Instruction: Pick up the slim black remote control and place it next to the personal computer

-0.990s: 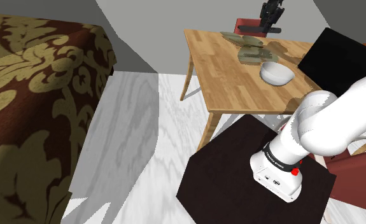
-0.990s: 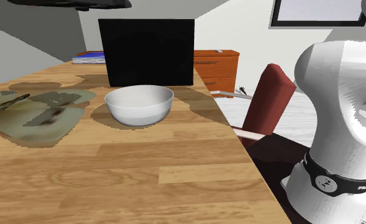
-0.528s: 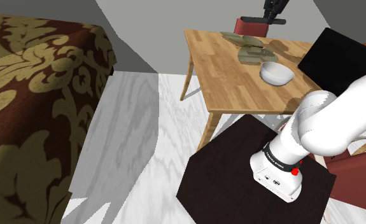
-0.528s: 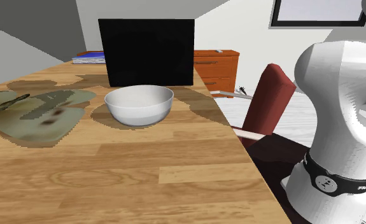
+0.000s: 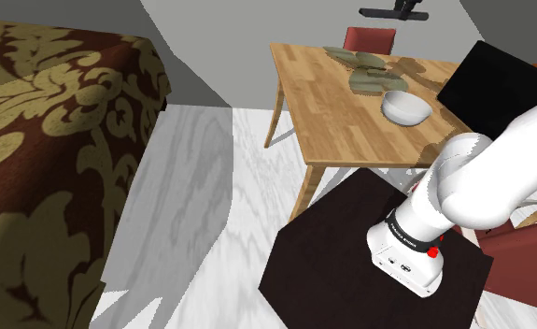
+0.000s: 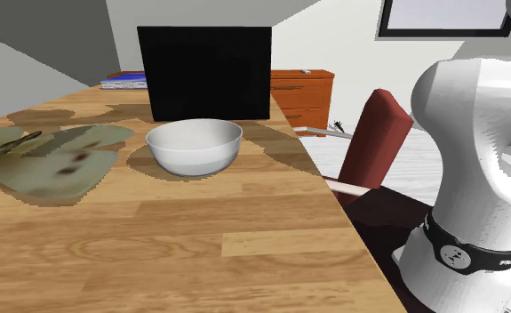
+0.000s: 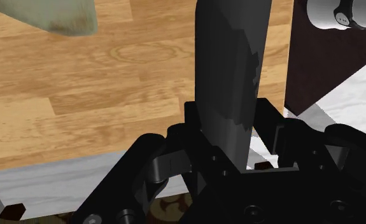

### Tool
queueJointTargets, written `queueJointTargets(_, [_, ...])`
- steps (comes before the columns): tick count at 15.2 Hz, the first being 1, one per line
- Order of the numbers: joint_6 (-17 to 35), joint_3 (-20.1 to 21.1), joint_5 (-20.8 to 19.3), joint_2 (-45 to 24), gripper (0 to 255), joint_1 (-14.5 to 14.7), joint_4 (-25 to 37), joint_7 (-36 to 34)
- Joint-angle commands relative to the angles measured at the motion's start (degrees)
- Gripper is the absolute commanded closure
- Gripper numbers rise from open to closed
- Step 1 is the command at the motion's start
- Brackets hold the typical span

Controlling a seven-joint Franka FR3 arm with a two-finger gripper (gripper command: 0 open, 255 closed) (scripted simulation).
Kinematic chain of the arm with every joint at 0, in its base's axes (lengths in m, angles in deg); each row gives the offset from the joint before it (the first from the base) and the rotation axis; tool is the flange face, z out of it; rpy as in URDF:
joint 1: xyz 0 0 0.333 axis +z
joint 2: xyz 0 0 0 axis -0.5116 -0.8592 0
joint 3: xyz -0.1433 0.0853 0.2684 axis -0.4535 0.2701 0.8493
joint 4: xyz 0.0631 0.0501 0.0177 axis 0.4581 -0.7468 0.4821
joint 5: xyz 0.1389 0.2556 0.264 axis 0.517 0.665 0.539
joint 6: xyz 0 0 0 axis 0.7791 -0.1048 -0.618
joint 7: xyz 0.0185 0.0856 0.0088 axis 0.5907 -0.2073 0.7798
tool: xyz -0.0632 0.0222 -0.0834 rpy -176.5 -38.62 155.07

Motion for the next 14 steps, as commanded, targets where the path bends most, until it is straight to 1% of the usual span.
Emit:
queueJointTargets(1, [-0.68, -0.73, -0.43, 0.24, 255, -0.41, 0.61, 1.28])
queueJointTargets(8, [-1.39, -6.42, -3.99, 2.44, 255, -3.27, 0.9, 10.23])
queueJointTargets(14, [-1.6, -13.72, -5.46, 1.33, 255, -4.68, 3.72, 19.52])
